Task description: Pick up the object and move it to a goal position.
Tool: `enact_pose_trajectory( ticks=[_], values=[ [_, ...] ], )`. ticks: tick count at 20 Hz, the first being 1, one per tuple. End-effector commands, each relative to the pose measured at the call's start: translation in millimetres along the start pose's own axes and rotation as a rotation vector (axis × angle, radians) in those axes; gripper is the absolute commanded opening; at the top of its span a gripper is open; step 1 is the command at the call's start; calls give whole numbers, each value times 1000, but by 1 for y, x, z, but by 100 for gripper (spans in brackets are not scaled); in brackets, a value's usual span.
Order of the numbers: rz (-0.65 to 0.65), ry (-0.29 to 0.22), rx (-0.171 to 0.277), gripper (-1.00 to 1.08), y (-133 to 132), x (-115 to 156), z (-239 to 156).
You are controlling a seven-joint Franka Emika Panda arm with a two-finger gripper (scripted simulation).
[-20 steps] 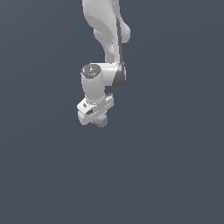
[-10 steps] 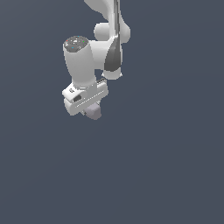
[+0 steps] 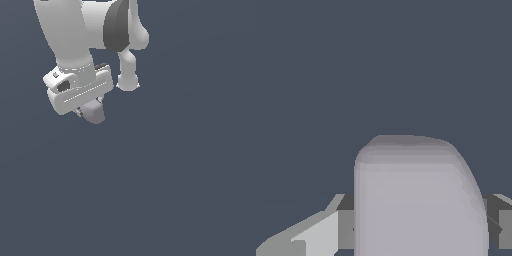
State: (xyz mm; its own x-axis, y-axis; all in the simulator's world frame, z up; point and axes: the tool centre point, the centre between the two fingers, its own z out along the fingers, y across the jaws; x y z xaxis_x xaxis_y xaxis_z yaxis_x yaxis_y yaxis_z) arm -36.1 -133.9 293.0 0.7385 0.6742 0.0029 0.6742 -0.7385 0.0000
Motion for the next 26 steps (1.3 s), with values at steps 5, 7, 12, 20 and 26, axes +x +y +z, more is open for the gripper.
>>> enact_pose_trajectory(
  ticks=[5,7,12,20,26],
  values=[
    [0,-1,1,-100,21,-7,-63],
    [0,-1,1,-100,27,-9,-80],
    [0,-1,1,-100,40,-13,-118],
    [0,-2,0,-100,59,-17,-167],
    [1,-3,0,-100,70,-19,-195]
  ],
)
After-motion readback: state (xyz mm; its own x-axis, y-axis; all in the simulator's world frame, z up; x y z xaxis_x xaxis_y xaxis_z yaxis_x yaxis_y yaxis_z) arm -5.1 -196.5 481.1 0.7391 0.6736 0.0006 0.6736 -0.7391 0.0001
